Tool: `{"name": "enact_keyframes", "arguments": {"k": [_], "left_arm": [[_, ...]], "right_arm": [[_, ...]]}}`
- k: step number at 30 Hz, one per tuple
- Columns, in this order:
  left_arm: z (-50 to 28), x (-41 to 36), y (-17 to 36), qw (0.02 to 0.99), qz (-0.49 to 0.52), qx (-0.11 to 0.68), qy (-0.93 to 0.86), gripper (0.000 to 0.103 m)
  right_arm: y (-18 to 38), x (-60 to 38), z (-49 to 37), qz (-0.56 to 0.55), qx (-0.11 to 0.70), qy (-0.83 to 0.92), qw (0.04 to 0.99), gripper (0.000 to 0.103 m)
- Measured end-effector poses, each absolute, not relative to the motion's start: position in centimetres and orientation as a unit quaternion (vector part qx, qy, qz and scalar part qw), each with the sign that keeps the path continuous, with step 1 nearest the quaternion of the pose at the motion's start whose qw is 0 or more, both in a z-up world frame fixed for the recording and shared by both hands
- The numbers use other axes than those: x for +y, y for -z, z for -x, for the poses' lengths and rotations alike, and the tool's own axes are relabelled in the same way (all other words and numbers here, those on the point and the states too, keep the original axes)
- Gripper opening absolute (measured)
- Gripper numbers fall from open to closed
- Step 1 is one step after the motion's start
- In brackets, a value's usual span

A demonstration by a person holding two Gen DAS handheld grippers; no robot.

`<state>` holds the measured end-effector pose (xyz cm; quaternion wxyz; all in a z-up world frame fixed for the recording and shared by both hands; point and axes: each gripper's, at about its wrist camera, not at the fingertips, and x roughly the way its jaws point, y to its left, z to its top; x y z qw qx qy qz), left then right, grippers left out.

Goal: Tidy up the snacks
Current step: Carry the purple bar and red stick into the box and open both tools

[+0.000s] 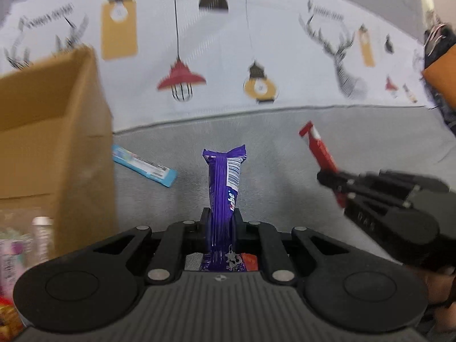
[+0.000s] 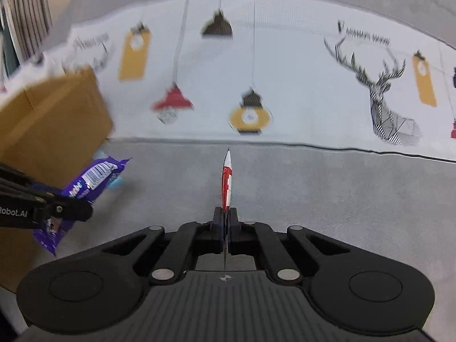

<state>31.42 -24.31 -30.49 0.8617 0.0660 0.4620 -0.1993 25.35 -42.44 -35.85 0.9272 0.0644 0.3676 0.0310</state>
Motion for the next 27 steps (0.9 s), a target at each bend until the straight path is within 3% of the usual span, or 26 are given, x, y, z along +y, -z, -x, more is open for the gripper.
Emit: {"name": "enact_keyframes", "arguments": {"k": [14, 27], "left_arm": [[-22.3, -14.7, 21.9, 0.906, -0.034, 0.381, 0.181, 0.014], [-19.1, -3.7, 13.4, 0.939, 0.039, 0.298, 0.169, 0.014]], "right_arm": [[28.1, -31.8, -14.6, -0.136, 0.322, -0.043, 0.936, 0.002], [14.9, -21.2, -14.7, -0.095, 0.229, -0.122, 0.961, 0.002]]}}
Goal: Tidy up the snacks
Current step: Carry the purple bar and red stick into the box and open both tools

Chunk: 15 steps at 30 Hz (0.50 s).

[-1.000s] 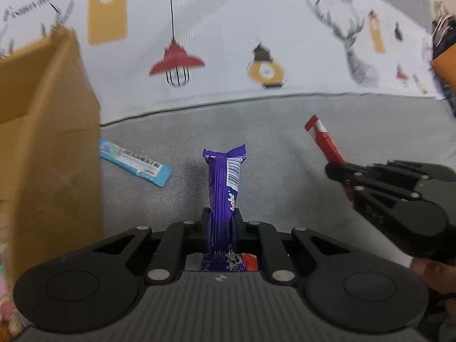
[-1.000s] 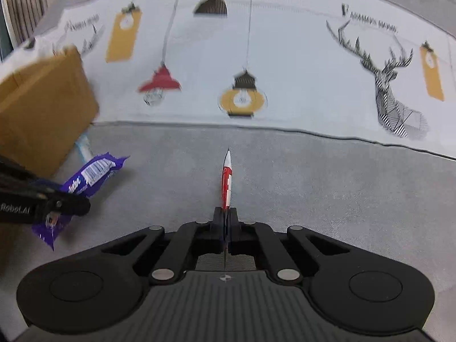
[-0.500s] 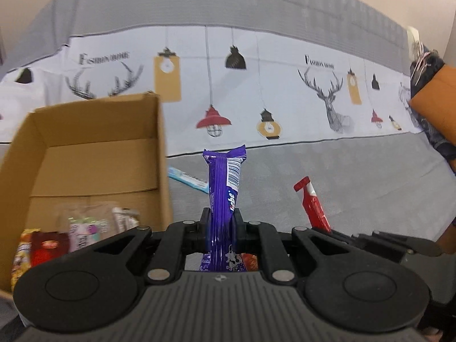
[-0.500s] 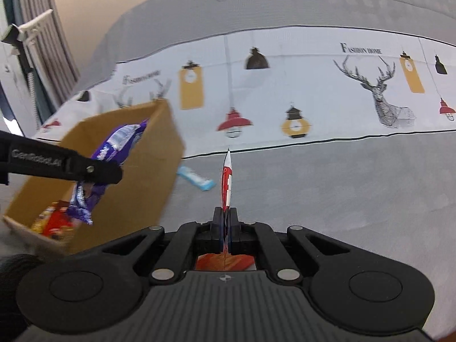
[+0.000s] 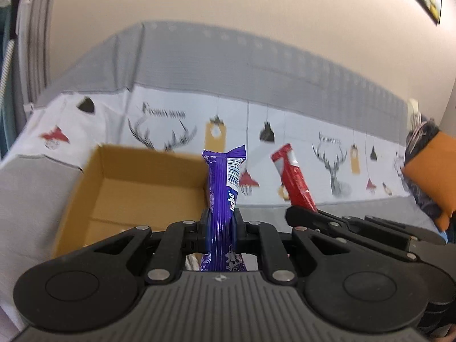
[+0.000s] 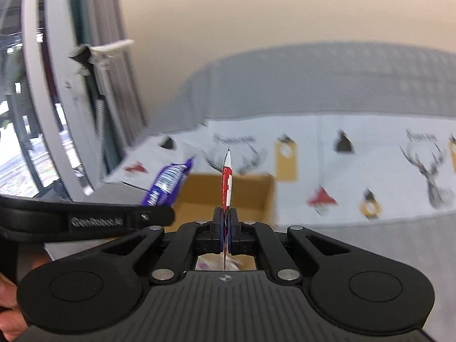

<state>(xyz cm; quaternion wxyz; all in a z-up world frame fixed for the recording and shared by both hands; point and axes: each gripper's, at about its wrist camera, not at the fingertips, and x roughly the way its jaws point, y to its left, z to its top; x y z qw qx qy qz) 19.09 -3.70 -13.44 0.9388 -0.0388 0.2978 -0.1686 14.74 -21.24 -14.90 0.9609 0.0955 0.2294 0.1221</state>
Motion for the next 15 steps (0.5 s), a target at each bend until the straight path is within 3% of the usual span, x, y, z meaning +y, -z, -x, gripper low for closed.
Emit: {"name": "enact_keyframes", "arguments": {"k": [6, 15], "left_arm": [[-20.3, 0.1, 13.5, 0.951, 0.035, 0.274, 0.141, 0.014], [-25.7, 4.2, 21.1, 0.927, 0.053, 0.356, 0.104, 0.014]], "right_arm": [[13.7, -16.9, -17.1, -0.06, 0.233, -0.152, 0.959, 0.002], [20.4, -12.1, -22.6, -0.043, 0.319, -0.173, 0.931, 0.003]]}}
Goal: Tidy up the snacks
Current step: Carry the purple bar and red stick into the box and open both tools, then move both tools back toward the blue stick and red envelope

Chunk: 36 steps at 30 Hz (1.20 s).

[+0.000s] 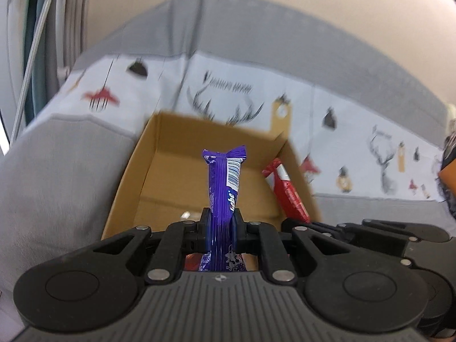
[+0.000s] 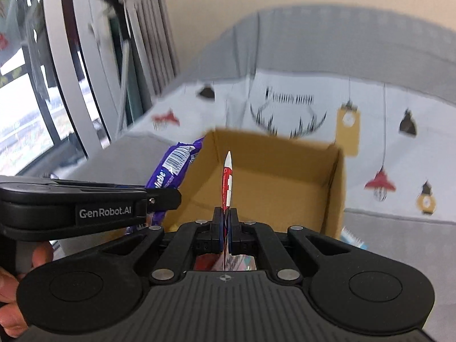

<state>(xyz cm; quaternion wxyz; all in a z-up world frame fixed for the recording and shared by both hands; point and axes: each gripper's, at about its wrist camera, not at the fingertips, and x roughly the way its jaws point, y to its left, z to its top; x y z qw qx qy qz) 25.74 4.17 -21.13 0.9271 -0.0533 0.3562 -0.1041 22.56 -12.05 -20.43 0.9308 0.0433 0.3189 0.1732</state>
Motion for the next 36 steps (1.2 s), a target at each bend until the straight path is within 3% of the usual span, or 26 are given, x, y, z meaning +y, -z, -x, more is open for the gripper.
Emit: {"name": "enact_keyframes", "arguments": {"k": [3, 4, 6, 7, 8, 9, 10, 12, 18, 23, 29, 30, 32, 33, 34, 36], "left_arm": [[-27.4, 4.8, 23.9, 0.908, 0.061, 0.399, 0.116, 0.015], [-27.8, 5.0, 24.6, 0.899, 0.067, 0.415, 0.124, 0.019], [-28.0, 5.6, 25.1, 0.895, 0.085, 0.425, 0.107, 0.045], [-27.9, 5.8, 25.0, 0.897, 0.088, 0.424, 0.091, 0.067], [-27.8, 6.0, 24.8, 0.9, 0.09, 0.418, 0.079, 0.078], [-27.6, 6.0, 24.3, 0.904, 0.094, 0.411, 0.075, 0.081], [-27.4, 5.9, 23.8, 0.906, 0.097, 0.404, 0.077, 0.084], [-26.9, 5.1, 22.8, 0.906, 0.108, 0.4, 0.092, 0.087], [-25.9, 0.4, 21.7, 0.898, 0.113, 0.399, 0.146, 0.09], [-26.6, -3.5, 23.4, 0.894, 0.072, 0.412, 0.16, 0.09], [-28.2, -5.4, 25.3, 0.889, 0.054, 0.427, 0.156, 0.09], [-28.6, -5.4, 25.5, 0.888, 0.056, 0.43, 0.153, 0.09], [-29.2, -5.5, 25.9, 0.885, 0.059, 0.437, 0.147, 0.09], [-29.5, -5.7, 25.8, 0.885, 0.059, 0.439, 0.145, 0.09], [-29.7, -5.8, 25.8, 0.885, 0.059, 0.439, 0.144, 0.09], [-30.1, -6.3, 25.7, 0.886, 0.054, 0.439, 0.142, 0.09]], "right_arm": [[22.6, -11.3, -23.7, -0.038, 0.347, -0.18, 0.92, 0.004], [23.1, -11.1, -23.9, -0.042, 0.353, -0.185, 0.916, 0.007], [23.6, -11.3, -23.9, -0.063, 0.359, -0.193, 0.911, 0.008], [23.6, -11.7, -23.8, -0.074, 0.358, -0.198, 0.91, 0.011], [23.4, -12.3, -23.6, -0.083, 0.355, -0.197, 0.91, 0.017], [23.2, -13.1, -23.2, -0.089, 0.35, -0.19, 0.913, 0.037], [22.9, -14.0, -22.7, -0.093, 0.343, -0.185, 0.916, 0.066], [22.6, -16.5, -21.1, -0.097, 0.317, -0.169, 0.928, 0.091], [26.9, -24.9, -17.5, -0.103, 0.329, -0.077, 0.936, 0.092], [34.1, -28.0, -16.8, -0.077, 0.386, -0.034, 0.919, 0.089], [38.5, -28.4, -19.3, -0.036, 0.409, -0.052, 0.91, 0.086], [39.4, -28.5, -19.9, -0.026, 0.418, -0.056, 0.906, 0.075], [40.3, -28.5, -20.4, -0.001, 0.421, -0.062, 0.905, 0.065], [40.3, -28.6, -20.8, 0.009, 0.422, -0.065, 0.904, 0.051], [40.1, -28.7, -21.1, 0.014, 0.42, -0.064, 0.905, 0.007], [40.1, -29.6, -21.9, 0.02, 0.42, -0.039, 0.906, 0.0]]}}
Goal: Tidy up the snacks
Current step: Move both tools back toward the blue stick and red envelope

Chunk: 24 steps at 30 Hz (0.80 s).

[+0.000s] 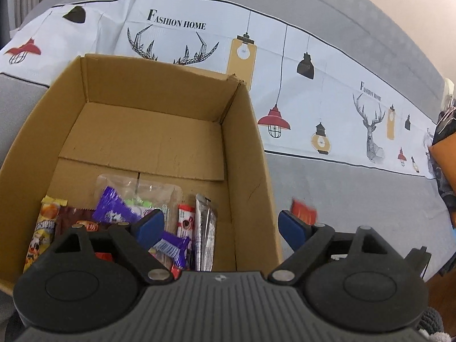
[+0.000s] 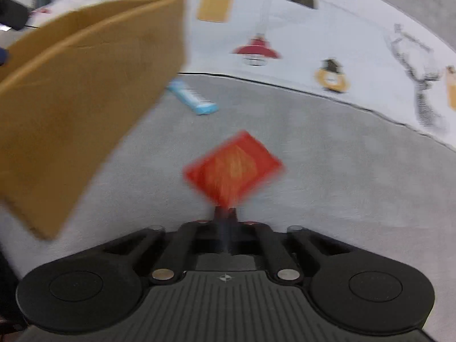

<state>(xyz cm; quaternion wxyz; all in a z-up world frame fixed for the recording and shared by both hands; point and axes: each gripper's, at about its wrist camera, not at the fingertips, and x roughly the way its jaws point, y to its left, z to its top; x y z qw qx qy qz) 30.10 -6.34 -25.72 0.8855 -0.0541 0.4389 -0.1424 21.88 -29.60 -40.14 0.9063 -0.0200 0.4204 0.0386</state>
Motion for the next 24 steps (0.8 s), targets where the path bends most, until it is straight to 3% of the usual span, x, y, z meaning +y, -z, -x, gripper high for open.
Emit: {"name": "enact_keyframes", "arguments": {"k": [8, 9, 10, 11, 12, 13, 20, 22, 24], "left_arm": [[-31.6, -8.3, 25.9, 0.883, 0.045, 0.443, 0.144, 0.09], [-31.7, -8.4, 26.0, 0.883, 0.043, 0.444, 0.143, 0.09], [-31.9, -8.5, 26.0, 0.883, 0.04, 0.445, 0.142, 0.09], [-32.1, -8.6, 26.1, 0.883, 0.038, 0.446, 0.141, 0.09], [-32.3, -8.6, 26.2, 0.883, 0.037, 0.447, 0.139, 0.09], [-32.6, -8.5, 26.3, 0.883, 0.037, 0.448, 0.136, 0.09], [-34.3, -7.4, 26.2, 0.881, 0.05, 0.456, 0.118, 0.087], [-34.7, -7.5, 25.9, 0.878, 0.054, 0.458, 0.125, 0.083], [-35.0, -8.0, 25.6, 0.88, 0.053, 0.454, 0.131, 0.082]], "right_arm": [[39.9, -34.3, -23.9, -0.095, 0.418, -0.015, 0.903, 0.003], [39.7, -34.7, -24.1, -0.115, 0.41, -0.016, 0.905, 0.01], [39.6, -35.0, -24.5, -0.124, 0.406, -0.014, 0.905, 0.032], [39.4, -35.0, -24.9, -0.125, 0.402, -0.011, 0.907, 0.047], [39.2, -35.0, -25.4, -0.126, 0.395, -0.013, 0.91, 0.071], [39.1, -34.9, -26.0, -0.126, 0.386, -0.019, 0.913, 0.079], [40.2, -33.7, -31.7, -0.098, 0.376, -0.02, 0.921, 0.076], [41.2, -33.2, -32.8, -0.067, 0.392, -0.014, 0.918, 0.035], [41.0, -32.9, -33.1, -0.023, 0.39, -0.019, 0.92, 0.027]]}}
